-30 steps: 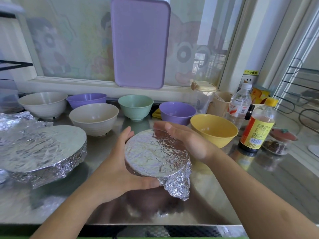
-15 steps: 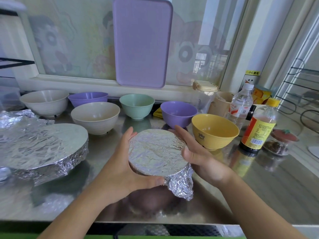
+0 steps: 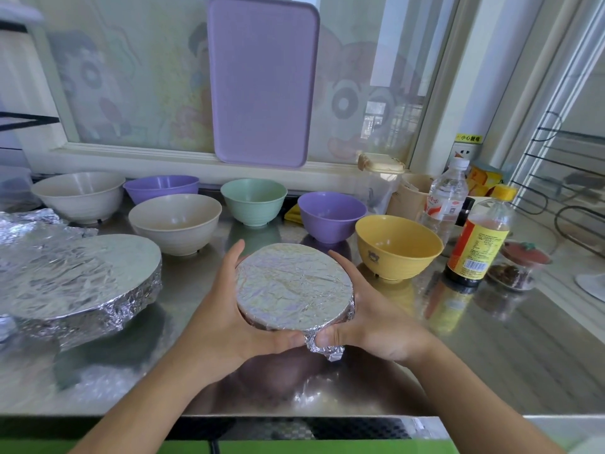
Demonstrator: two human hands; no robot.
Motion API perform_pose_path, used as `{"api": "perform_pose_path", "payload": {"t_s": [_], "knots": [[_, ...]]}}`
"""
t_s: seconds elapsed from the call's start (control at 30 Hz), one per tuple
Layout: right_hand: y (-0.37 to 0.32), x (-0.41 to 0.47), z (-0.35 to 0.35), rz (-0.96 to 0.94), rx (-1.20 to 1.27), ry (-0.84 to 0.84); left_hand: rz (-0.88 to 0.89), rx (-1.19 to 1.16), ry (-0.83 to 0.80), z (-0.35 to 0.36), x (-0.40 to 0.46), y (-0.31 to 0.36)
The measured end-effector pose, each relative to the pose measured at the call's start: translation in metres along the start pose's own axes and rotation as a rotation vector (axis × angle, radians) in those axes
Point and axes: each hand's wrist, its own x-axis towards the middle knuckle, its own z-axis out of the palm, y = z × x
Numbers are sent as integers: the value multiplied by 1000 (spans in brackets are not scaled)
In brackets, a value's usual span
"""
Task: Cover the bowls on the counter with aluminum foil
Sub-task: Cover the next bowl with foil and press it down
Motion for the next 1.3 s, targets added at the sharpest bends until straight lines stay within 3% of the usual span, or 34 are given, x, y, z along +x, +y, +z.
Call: {"api": "perform_pose_path", "payload": {"t_s": [0.43, 0.57, 0.73, 0.97, 1.17, 1.3], "knots": [[1, -7, 17, 9, -170, 124, -4, 76, 52, 3, -8, 2], [0, -20, 15, 30, -369, 223, -20, 89, 58, 4, -13, 7], [-11, -38, 13, -41, -319, 406, -22, 99, 74, 11, -14, 9], [-24, -44, 27, -172, -136, 243, -39, 146, 94, 17, -12, 8], [-10, -41, 32, -85, -57, 230, -34, 115, 104, 16, -16, 6], [-12, -44, 24, -67, 97, 131, -65, -24, 16, 6, -15, 4]]}}
